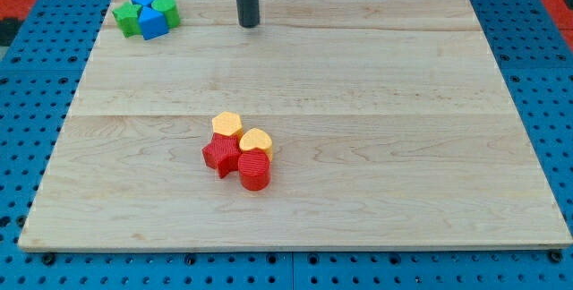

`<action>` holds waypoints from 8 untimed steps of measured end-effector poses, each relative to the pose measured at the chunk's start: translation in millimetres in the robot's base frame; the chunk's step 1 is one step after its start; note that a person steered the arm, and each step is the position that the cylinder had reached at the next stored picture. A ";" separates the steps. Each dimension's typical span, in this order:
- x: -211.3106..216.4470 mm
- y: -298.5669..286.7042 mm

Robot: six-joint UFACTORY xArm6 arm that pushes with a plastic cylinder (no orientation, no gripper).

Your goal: Push the blue cube towards the yellow hexagon

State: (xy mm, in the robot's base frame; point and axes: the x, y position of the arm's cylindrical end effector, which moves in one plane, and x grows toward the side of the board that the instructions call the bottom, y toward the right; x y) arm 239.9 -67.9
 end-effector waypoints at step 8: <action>-43.2 -174.9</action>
State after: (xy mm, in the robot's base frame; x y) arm 196.7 -242.8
